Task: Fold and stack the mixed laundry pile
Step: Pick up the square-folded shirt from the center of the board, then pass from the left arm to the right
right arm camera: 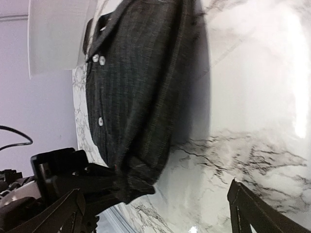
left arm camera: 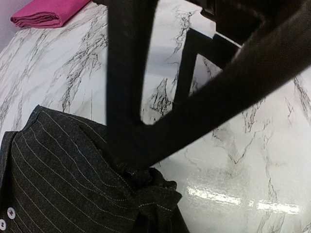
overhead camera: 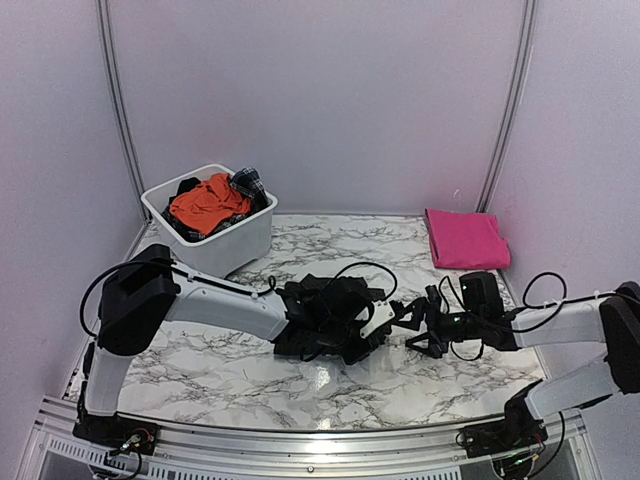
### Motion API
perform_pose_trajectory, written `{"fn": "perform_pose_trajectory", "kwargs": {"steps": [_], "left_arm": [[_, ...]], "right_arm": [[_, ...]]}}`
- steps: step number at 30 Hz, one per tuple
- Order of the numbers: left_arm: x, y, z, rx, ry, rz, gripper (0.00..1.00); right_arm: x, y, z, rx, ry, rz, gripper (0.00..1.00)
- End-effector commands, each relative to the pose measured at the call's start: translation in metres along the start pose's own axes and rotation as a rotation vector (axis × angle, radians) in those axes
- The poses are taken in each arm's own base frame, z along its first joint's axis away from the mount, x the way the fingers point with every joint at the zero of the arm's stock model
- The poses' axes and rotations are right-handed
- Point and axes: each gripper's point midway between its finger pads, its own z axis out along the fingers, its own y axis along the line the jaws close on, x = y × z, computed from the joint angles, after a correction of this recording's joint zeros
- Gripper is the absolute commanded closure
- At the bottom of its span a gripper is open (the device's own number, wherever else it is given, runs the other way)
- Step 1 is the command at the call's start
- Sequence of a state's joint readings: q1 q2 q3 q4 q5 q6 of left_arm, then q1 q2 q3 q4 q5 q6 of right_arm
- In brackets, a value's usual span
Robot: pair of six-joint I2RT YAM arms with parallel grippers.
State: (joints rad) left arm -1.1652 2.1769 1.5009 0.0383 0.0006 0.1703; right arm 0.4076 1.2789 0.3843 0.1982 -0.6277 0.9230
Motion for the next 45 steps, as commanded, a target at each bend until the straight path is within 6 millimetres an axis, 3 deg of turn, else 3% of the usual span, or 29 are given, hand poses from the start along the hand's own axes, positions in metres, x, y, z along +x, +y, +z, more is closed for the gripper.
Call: {"fn": "perform_pose_trajectory", "kwargs": {"steps": [1,9,13,21,22,23,26,29,30,36,45], "left_arm": [[-0.034,0.002,-0.017,0.021,-0.101,-0.046,0.94],[-0.047,0.002,-0.024,0.027,-0.137,-0.054,0.93],[-0.047,0.002,-0.025,0.028,-0.143,-0.062,0.92],[-0.051,0.005,-0.026,0.012,-0.157,-0.061,0.9],[-0.051,0.006,-0.026,0.006,-0.156,-0.06,0.88],[-0.051,0.007,-0.027,-0.003,-0.154,-0.06,0.81],[-0.052,0.013,-0.038,-0.02,-0.151,-0.084,0.47],[-0.046,0.026,-0.061,-0.06,-0.143,-0.143,0.09],[-0.042,0.032,-0.07,-0.075,-0.142,-0.166,0.02],[-0.017,0.051,-0.113,-0.15,-0.119,-0.246,0.01],[0.021,0.065,-0.132,-0.274,-0.027,-0.274,0.01]], "right_arm": [[-0.009,0.008,0.008,-0.061,-0.042,0.096,0.01],[-0.027,0.018,0.046,-0.07,-0.042,0.144,0.1],[-0.032,0.008,0.061,-0.042,-0.057,0.183,0.18],[-0.044,0.017,0.088,-0.076,-0.047,0.196,0.51],[-0.045,0.018,0.089,-0.068,-0.047,0.188,0.56],[-0.046,0.017,0.09,-0.054,-0.045,0.178,0.68],[-0.051,0.008,0.09,0.093,-0.005,0.107,0.99],[-0.074,0.015,0.076,0.247,-0.013,-0.059,1.0],[-0.083,0.017,0.069,0.29,-0.018,-0.129,1.0],[-0.139,0.026,0.034,0.465,-0.036,-0.377,1.0],[-0.247,0.043,-0.001,0.862,-0.126,-0.733,1.0]]}}
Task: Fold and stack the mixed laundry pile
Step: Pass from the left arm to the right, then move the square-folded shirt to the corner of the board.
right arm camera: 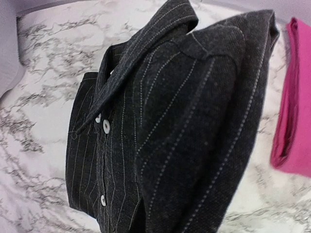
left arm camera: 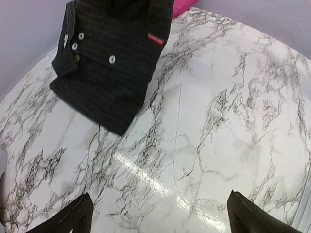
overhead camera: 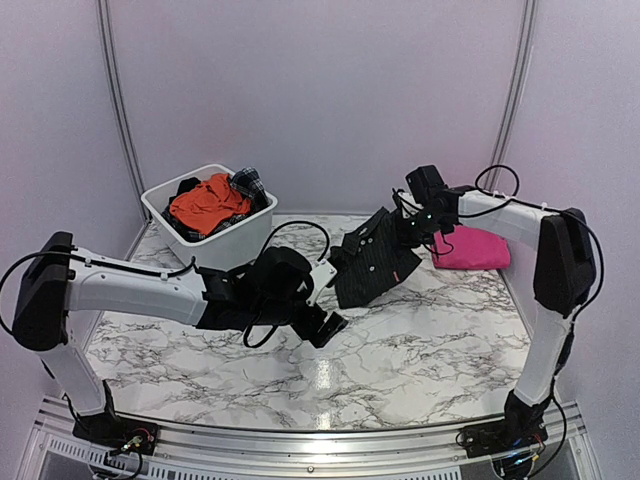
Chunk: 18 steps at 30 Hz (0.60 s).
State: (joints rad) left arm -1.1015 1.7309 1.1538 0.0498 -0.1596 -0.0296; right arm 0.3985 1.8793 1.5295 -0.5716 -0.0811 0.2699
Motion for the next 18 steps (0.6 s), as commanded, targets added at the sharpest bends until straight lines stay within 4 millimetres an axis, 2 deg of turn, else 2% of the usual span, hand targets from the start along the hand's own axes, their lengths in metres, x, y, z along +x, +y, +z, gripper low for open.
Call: {"fn": "perform_pose_trajectory", "kwargs": {"steps": [1,8,13,18], "left_arm": [[0.019,0.012,-0.009,-0.07,0.07,-0.018,0.01],[0.026,0.016,-0.012,-0.085,0.097,-0.017,0.01],[0.03,0.015,-0.01,-0.084,0.111,-0.008,0.01],[0.033,0.015,-0.006,-0.085,0.132,0.012,0.01]], "right_arm": [[-0.03,-0.049,-0.013,0.295,0.011,-0.222,1.0],[-0.082,-0.09,-0.046,0.462,-0.086,-0.236,1.0],[-0.105,-0.119,-0.07,0.488,-0.145,-0.192,1.0],[-0.123,-0.141,-0.085,0.46,-0.191,-0.153,1.0]]}}
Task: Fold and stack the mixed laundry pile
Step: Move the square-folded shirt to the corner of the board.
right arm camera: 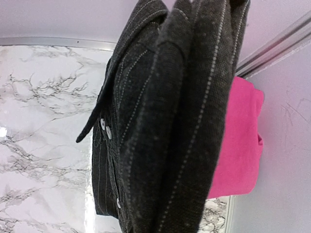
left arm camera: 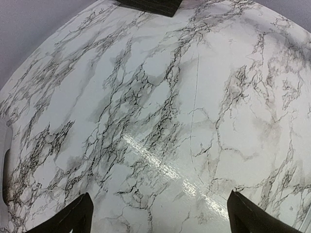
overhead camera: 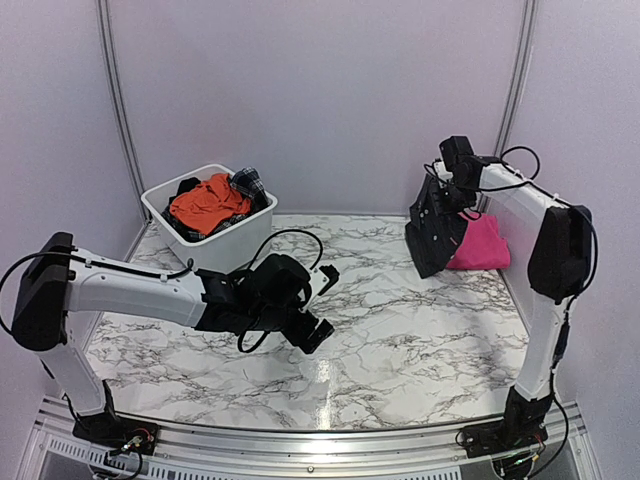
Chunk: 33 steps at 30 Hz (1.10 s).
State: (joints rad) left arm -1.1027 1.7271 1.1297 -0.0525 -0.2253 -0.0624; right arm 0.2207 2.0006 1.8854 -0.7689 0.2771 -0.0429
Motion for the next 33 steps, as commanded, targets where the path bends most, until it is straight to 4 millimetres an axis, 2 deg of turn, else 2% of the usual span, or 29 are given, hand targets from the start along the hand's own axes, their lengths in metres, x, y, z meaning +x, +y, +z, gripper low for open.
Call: {"fn": "perform_pose_trajectory", "kwargs": {"steps": [1,9,12,20,26,29,33], "left_arm": [[0.0,0.002,-0.003,-0.012,0.02,0.025,0.01],[0.001,0.002,0.001,-0.019,0.031,0.039,0.01],[0.001,0.002,0.002,-0.022,0.031,0.034,0.01],[0.003,0.004,0.006,-0.031,0.047,0.036,0.01],[0.004,0.01,0.007,-0.037,0.057,0.028,0.01],[0.006,0.014,0.009,-0.043,0.067,0.03,0.01],[0.009,0.017,0.01,-0.04,0.076,0.009,0.01]], "right_arm": [[-0.039,-0.032,-0.026,-0.002,-0.117,0.047,1.0],[-0.071,-0.046,-0.047,-0.038,-0.199,0.09,1.0],[-0.074,-0.051,-0.051,-0.037,-0.212,0.106,1.0],[-0.041,-0.06,-0.004,-0.037,-0.121,0.141,1.0],[-0.015,-0.096,0.025,0.039,-0.071,0.135,1.0],[0.001,-0.126,0.043,0.085,-0.04,0.158,1.0],[0.008,-0.153,0.059,0.119,-0.033,0.171,1.0]]}}
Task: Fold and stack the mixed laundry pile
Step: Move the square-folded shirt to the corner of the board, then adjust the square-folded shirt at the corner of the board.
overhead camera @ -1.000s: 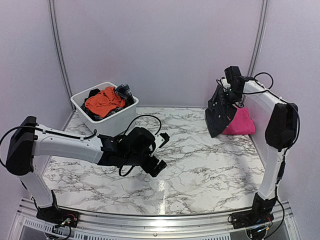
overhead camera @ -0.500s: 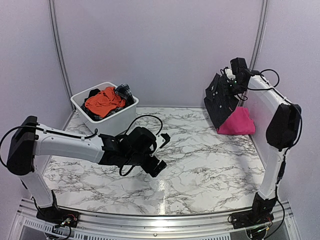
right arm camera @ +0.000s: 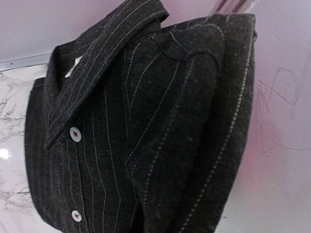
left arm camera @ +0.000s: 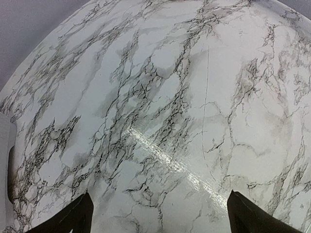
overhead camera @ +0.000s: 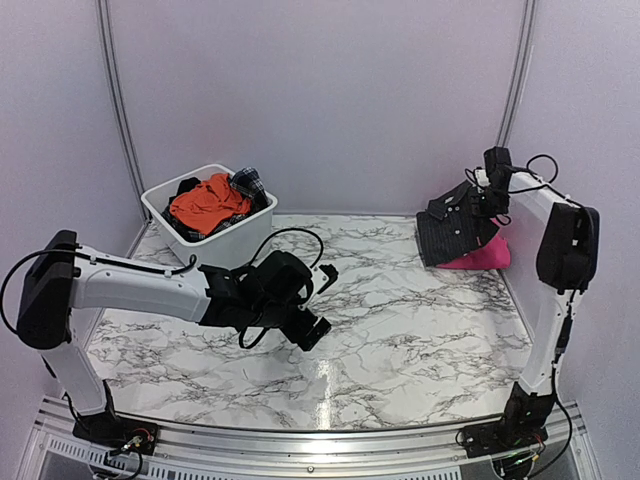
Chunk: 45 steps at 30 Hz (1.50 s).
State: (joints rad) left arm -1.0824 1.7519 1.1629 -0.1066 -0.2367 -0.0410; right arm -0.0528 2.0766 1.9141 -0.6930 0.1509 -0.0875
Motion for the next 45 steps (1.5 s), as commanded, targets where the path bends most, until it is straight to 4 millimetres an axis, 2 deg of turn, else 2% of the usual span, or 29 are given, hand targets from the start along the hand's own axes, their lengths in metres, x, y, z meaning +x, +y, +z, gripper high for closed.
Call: {"fn": "perform_pose_trajectory", "kwargs": {"steps": [1,8,14,15,17,21,23,26,29,34,37,40,43,45], "left_arm": [[0.005,0.007,0.005,-0.011,0.033,-0.012,0.01],[0.009,0.016,0.006,-0.026,0.055,-0.048,0.01],[0.005,0.028,-0.001,-0.042,0.039,-0.097,0.01],[0.004,0.03,-0.002,-0.047,0.037,-0.098,0.01],[0.003,0.033,-0.002,-0.056,0.036,-0.101,0.01],[-0.003,0.044,-0.008,-0.101,0.019,-0.137,0.01],[-0.008,0.051,-0.014,-0.113,0.001,-0.174,0.01],[-0.019,0.06,-0.027,-0.114,-0.04,-0.227,0.01],[-0.028,0.072,-0.043,-0.125,-0.082,-0.293,0.01],[-0.033,0.087,-0.06,-0.145,-0.121,-0.396,0.01],[-0.031,0.087,-0.065,-0.14,-0.122,-0.418,0.01],[-0.027,0.093,-0.073,-0.167,-0.134,-0.444,0.01],[-0.024,0.099,-0.081,-0.184,-0.147,-0.461,0.01],[-0.022,0.101,-0.085,-0.191,-0.148,-0.463,0.01]], "right_arm": [[-0.013,-0.035,0.018,0.061,-0.05,0.014,1.0],[-0.002,-0.048,0.062,0.003,-0.003,0.049,1.0],[0.011,-0.081,0.079,0.095,0.04,0.086,1.0],[0.012,-0.085,0.08,0.092,0.04,0.102,0.92],[0.01,-0.093,0.08,0.097,0.037,0.121,0.84],[-0.01,-0.097,0.063,0.089,-0.016,0.144,0.52],[-0.022,-0.098,0.049,0.084,-0.047,0.151,0.43],[-0.032,-0.097,0.026,0.066,-0.082,0.159,0.39],[-0.033,-0.091,0.004,0.026,-0.11,0.17,0.36],[-0.02,-0.058,-0.012,-0.152,-0.127,0.206,0.37],[-0.004,-0.048,-0.001,-0.197,-0.092,0.241,0.38],[0.006,-0.047,0.018,-0.207,-0.06,0.272,0.4],[0.012,-0.054,0.038,-0.183,-0.029,0.293,0.47],[0.018,-0.067,0.053,-0.143,0.001,0.315,0.52]]}}
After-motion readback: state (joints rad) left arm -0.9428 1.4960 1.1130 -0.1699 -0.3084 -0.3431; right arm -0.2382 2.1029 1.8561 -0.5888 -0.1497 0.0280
